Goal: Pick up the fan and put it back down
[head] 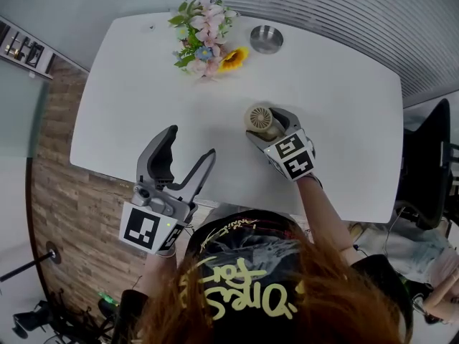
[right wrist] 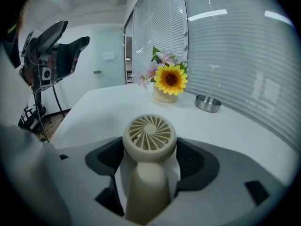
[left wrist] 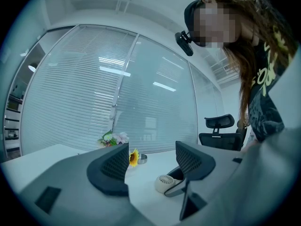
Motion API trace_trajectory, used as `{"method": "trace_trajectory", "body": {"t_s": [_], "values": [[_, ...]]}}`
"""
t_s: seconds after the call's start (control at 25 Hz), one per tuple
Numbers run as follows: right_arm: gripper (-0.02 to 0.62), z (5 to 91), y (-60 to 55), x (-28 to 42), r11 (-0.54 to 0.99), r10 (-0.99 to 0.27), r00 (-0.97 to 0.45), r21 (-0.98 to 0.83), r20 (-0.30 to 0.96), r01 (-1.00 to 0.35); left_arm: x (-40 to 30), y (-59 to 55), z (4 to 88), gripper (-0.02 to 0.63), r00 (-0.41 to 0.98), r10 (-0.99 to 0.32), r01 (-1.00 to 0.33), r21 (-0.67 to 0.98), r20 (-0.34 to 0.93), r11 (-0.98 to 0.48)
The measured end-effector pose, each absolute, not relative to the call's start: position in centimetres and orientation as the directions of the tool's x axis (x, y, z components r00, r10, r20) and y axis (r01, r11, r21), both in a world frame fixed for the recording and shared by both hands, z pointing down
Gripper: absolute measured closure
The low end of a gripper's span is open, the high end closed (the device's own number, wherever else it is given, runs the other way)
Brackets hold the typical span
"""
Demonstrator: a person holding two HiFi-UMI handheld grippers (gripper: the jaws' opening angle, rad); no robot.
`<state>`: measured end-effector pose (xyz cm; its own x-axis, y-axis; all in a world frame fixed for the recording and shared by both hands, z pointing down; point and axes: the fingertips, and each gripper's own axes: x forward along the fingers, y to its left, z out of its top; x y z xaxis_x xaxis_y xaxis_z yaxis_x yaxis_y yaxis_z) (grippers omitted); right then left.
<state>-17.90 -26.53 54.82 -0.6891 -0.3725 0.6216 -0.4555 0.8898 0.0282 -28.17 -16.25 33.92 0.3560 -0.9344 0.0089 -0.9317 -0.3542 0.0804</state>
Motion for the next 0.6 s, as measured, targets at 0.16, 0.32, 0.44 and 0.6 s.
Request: {"method": "trace_trajectory", "body": {"t_s": [0.16,0.32,0.44,0.6], "values": [[0.241,54.79,-26.46,-18.03,0.888,-0.387,-0.684,0.05,0.618,-0.457,-28.04,-16.08,33.85,0.299,0.357,-0.934,-0.931,0.085,0.008,-0.355],[0.241,54.91,-26.53,-18.05,0.885,-0.398,-0.677,0.066,0.619,-0.46,-27.78,-16.09,33.72,0.299,0.362,-0.932,-0.929,0.084,0.002,-0.36],[0.241,55.25,-26.52,-18.04,0.885,-0.396,-0.675,0.063,0.623,-0.461,-27.7,-16.07,33.7,0.299,0.365,-0.931,-0.927,0.087,-0.003,-0.364],[0.24,55.29,-26.37,-18.3,0.891,-0.381,-0.679,0.054,0.627,-0.45,-27.23,-16.03,33.66,0.299,0.386,-0.923,-0.918,0.091,-0.008,-0.385]]}}
